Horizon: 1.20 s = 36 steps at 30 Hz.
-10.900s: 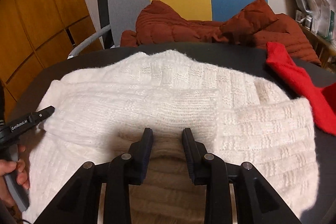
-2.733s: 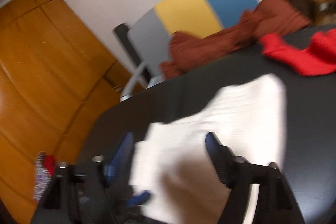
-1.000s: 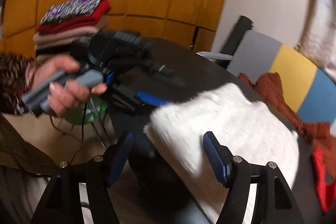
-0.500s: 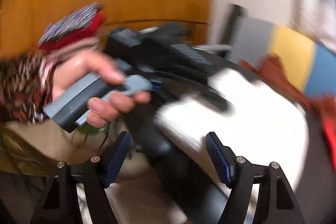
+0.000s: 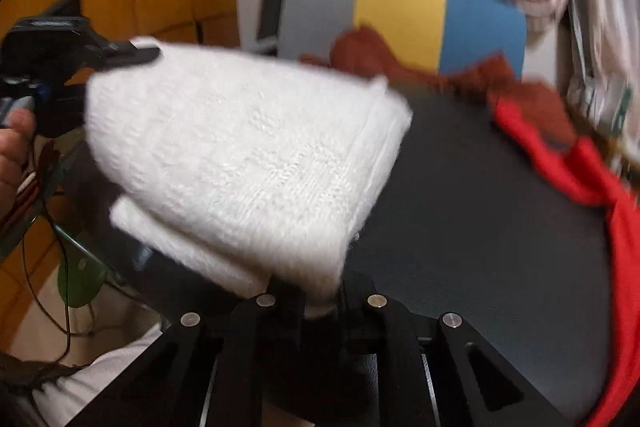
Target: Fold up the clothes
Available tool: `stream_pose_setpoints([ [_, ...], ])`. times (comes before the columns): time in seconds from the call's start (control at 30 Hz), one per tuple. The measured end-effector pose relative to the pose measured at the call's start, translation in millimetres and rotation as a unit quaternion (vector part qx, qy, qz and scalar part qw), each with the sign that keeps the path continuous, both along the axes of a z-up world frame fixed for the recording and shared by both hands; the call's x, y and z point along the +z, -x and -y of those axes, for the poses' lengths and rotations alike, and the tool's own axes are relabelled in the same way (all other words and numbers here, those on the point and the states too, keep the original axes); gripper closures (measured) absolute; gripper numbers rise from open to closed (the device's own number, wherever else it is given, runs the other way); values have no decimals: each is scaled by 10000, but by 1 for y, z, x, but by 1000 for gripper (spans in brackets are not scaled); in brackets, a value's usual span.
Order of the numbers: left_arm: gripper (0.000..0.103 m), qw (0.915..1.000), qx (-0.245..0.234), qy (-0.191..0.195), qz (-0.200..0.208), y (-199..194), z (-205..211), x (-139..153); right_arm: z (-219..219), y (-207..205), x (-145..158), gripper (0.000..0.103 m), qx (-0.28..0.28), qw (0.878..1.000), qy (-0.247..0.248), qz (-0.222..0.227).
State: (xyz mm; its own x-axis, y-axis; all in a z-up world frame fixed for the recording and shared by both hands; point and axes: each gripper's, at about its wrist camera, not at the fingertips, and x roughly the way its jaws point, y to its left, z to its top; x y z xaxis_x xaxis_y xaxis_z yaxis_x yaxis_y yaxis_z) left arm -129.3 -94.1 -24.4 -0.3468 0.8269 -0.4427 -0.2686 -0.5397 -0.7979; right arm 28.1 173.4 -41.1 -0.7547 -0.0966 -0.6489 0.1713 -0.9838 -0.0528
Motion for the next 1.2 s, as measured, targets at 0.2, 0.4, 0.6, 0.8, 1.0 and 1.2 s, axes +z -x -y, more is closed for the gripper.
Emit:
stream_pose_setpoints([
  [0.2, 95, 9970, 202, 551, 496, -3, 10, -73, 16, -9, -24, 84, 423, 9980, -283, 387],
  [0.4, 93, 9981, 207, 502, 305, 2, 9, -77, -10, -26, 8, 69, 985, 9937, 506, 167],
  [0.6, 93, 9976, 306, 291, 557, 12, 9, -79, -17, 13, 35, 58, 1308, 9851, 1100, 182],
  [0.8, 92, 9977, 155, 231, 618, 13, 13, -82, -11, 54, 56, 48, 2379, 9534, 1612, 917],
  [1.0, 92, 9982, 167, 431, 375, 13, 6, -80, -35, 96, 75, 41, 1330, 9657, 2203, 354],
  [1.2, 92, 9971, 266, 652, 283, 8, 9, -78, 5, 172, 23, 54, 524, 9880, 906, 1134],
])
